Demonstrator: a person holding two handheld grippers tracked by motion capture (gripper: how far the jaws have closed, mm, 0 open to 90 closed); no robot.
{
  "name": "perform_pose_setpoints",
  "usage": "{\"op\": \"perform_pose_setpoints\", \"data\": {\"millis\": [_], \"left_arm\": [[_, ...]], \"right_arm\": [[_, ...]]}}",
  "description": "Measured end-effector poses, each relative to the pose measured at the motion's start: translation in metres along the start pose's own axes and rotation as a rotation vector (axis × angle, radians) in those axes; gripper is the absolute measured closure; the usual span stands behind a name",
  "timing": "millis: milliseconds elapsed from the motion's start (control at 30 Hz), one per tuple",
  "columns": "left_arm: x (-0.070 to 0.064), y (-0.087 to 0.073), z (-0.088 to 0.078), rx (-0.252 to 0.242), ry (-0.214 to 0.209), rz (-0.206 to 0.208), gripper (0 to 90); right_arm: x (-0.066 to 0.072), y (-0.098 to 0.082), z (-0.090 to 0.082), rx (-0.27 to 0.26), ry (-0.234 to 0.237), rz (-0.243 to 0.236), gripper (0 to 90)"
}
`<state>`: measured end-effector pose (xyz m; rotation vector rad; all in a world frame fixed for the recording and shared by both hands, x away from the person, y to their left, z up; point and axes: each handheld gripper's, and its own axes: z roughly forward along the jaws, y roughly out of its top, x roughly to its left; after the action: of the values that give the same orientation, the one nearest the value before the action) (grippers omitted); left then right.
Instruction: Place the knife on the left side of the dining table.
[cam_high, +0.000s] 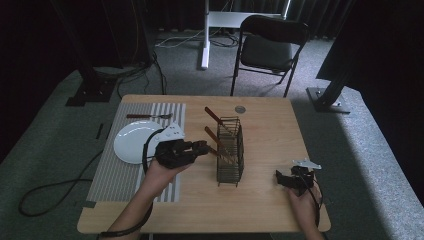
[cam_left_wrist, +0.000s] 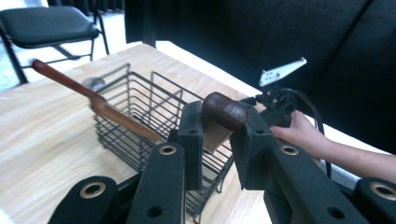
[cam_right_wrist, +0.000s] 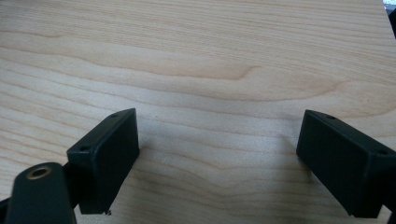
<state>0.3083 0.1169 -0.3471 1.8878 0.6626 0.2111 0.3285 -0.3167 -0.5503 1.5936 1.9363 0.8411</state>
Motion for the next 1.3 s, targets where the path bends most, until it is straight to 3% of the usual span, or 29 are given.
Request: {"op": "perform_pose_setpoints", "data": {"millis": [167,367,567,667,900,1300], "left_arm": [[0.001,0.005,-0.015,-0.021,0.012,0.002,75.1],[0.002,0.009,-0.044,-0.049,0.028,0.01,75.1],[0.005,0.005,-0.063,-0.057,0.068,0.008,75.1],[0.012,-0.002,-0.074,-0.063,0.102,-0.02,75.1],[0.018,-0.016,-0.087,-0.05,0.146,-0.036,75.1],[0.045,-0.059,-0.114,0.01,0.236,-0.133,75.1]], "right_arm": [[0.0,0.0,0.0,-0.001,0.0,0.0,12.4],[0.0,0.0,0.0,0.0,0.0,-0.001,12.4],[0.0,0.0,0.0,-0.001,-0.001,0.0,12.4],[0.0,0.0,0.0,-0.001,-0.001,0.0,12.4],[0.0,0.0,0.0,-0.001,-0.001,0.0,12.4],[0.0,0.0,0.0,-0.001,-0.001,0.0,12.4]]}}
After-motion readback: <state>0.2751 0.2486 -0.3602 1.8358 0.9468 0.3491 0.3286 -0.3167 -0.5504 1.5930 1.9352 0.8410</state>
